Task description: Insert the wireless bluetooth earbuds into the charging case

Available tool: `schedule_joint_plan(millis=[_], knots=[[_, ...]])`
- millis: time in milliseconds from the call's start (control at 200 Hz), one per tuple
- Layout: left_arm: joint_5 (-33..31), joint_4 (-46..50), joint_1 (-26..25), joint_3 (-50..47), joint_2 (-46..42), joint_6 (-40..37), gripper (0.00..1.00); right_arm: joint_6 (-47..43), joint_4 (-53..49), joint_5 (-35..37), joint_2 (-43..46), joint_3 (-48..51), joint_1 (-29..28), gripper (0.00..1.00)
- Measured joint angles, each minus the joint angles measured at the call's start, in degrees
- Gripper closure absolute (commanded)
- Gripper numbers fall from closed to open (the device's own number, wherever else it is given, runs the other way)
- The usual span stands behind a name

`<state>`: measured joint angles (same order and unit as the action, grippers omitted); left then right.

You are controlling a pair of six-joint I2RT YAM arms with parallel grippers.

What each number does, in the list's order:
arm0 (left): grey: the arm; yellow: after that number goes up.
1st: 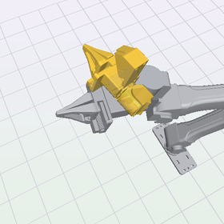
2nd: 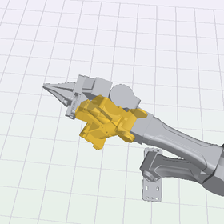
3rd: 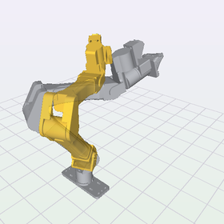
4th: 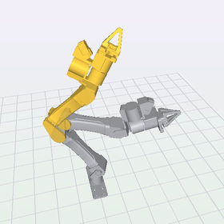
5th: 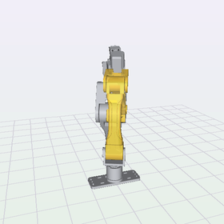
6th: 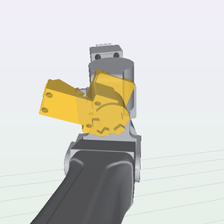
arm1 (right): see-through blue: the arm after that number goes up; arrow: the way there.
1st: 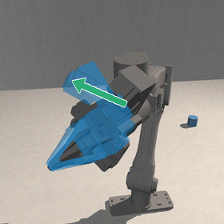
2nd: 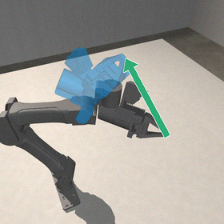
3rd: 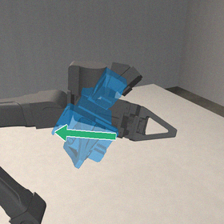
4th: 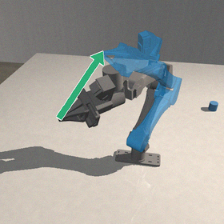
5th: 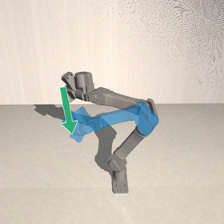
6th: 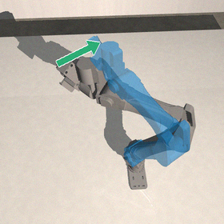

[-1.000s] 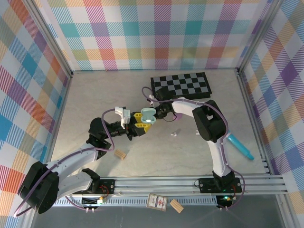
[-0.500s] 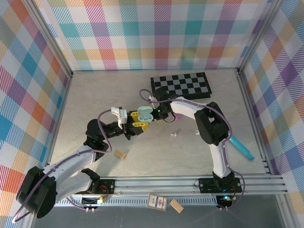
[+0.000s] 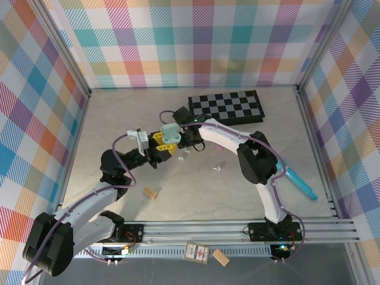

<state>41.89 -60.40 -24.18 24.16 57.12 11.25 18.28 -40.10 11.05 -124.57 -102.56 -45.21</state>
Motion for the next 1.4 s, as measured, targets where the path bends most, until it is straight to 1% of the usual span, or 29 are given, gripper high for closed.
schedule_joint_plan(millis=[50,280,540,705,850,1065,1150,1400], knots=[[0.1,0.0,0.0,0.0,0.0,0.1,0.7,-0.3,-1.6,2.1,-1.6,-1.7,-0.9,0.56],[0.6,0.0,0.0,0.0,0.0,0.1,0.7,-0.9,-7.1,8.0,-7.0,-6.1,-3.6,0.57],[1.0,0.0,0.0,0.1,0.0,0.4,0.7,-1.3,-9.3,9.9,-9.5,-8.3,-4.5,0.59],[1.1,0.0,0.0,0.1,0.0,0.8,0.7,-1.9,-10.4,11.1,-10.7,-10.4,-4.5,0.63],[1.1,0.0,0.0,0.1,0.0,1.0,0.7,-2.5,-11.0,12.0,-11.0,-10.7,-4.5,0.66],[1.6,0.0,0.0,0.1,0.0,1.0,0.7,-2.7,-12.0,13.8,-11.7,-11.7,-4.7,0.67],[1.8,0.0,0.0,0.1,0.0,1.0,0.7,-2.7,-12.5,14.6,-11.7,-11.7,-4.8,0.69],[2.1,-0.2,0.0,0.1,0.5,1.2,0.71,-2.7,-13.8,16.6,-11.8,-12.1,-4.7,0.7]])
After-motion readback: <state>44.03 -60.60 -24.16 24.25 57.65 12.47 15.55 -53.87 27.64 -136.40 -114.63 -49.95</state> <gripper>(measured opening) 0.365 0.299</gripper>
